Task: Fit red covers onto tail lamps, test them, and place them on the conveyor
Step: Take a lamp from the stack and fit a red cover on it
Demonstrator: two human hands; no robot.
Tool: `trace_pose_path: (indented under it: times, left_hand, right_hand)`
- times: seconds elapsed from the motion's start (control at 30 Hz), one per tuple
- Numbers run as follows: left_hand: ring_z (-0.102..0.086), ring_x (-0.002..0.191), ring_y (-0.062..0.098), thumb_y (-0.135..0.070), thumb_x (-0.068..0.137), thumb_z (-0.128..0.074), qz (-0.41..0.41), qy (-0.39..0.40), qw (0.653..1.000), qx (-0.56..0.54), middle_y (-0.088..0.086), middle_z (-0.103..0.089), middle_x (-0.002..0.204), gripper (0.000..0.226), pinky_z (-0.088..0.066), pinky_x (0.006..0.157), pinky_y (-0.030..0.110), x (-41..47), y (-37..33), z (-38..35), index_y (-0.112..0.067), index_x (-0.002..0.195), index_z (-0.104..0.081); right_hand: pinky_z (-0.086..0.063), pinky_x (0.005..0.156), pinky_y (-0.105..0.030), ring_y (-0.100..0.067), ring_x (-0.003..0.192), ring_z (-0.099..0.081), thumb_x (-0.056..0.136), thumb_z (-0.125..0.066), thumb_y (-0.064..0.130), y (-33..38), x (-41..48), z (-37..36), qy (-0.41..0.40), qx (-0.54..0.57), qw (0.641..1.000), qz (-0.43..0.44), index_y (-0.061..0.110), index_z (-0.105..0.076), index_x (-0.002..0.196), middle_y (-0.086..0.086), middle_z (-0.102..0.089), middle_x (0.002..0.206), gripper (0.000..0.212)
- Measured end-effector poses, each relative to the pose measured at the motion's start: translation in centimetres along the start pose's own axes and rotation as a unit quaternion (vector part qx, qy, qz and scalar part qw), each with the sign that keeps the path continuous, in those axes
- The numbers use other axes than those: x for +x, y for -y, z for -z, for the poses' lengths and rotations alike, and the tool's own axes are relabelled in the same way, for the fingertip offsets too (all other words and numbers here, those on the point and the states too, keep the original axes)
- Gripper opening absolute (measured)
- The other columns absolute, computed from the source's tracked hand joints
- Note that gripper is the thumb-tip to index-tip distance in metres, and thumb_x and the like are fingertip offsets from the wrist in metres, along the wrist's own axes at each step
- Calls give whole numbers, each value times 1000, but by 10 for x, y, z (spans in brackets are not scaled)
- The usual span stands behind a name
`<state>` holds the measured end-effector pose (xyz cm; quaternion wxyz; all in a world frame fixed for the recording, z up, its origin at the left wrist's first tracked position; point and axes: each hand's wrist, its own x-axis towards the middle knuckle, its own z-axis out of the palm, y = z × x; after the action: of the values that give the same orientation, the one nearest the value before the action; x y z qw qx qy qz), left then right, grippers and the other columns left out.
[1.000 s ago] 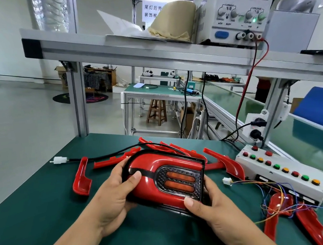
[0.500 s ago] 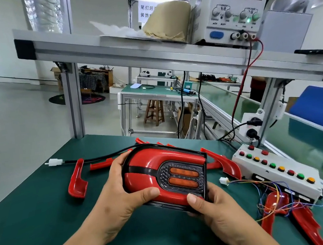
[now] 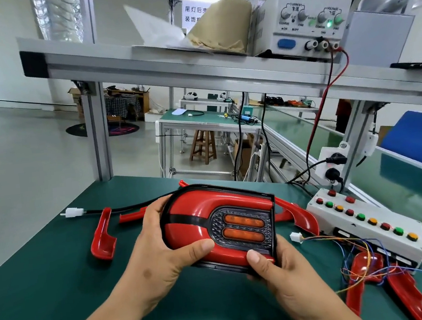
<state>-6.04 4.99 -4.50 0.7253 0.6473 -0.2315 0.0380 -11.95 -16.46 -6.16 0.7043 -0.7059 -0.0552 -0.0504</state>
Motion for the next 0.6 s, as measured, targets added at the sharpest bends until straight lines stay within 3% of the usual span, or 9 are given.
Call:
trace_pose_path:
  times: [0.13, 0.27, 0.43, 0.53, 0.6]
  left_hand:
    - [-66, 105, 7, -54, 46, -90, -3, 2, 1000, 3, -23, -63, 110, 88, -57, 79, 22, 1, 1, -1, -54, 120, -43]
    - [-65, 108, 8, -52, 50, -89, 1, 11, 1000, 2, -23, -63, 112, 91, -57, 81, 23, 1, 3, -3, -51, 127, -39]
    - [-64, 111, 7, -50, 51, -92, 14, 22, 1000, -4, -24, -62, 113, 93, -56, 81, 21, 0, 6, -2, -57, 127, -38]
    - [-66, 111, 13, -36, 48, -98, 69, 6, 989, -132, -18, -65, 116, 97, -58, 81, 29, -1, 9, -6, -66, 121, -42]
    - [-70, 106, 20, -17, 54, -93, 105, -24, 964, -243, -5, -70, 117, 94, -60, 76, 32, 0, 12, -11, -48, 131, -48]
  right_hand:
    - [-54, 84, -24, -21, 111, -65, 65, -87, 43, 1, 0, -4, 3, 38, 999, -1, 19, -55, 124, -5, -69, 120, 72]
    - [-54, 90, -27, -24, 112, -65, 70, -84, 19, 0, 1, -6, -8, 84, 996, 14, 13, -52, 126, -9, -69, 119, 65]
    - [-54, 91, -31, -26, 112, -65, 65, -82, 17, 0, 2, -5, -12, 99, 995, 14, 13, -55, 124, -10, -70, 118, 65]
    - [-55, 85, -28, -29, 110, -66, 70, -81, 10, 1, 5, -6, -8, 116, 993, 33, 8, -59, 122, -16, -70, 116, 56]
    - [-56, 82, -28, -32, 108, -66, 70, -74, 4, 0, 6, -9, -17, 157, 987, 32, 4, -58, 122, -19, -69, 115, 55]
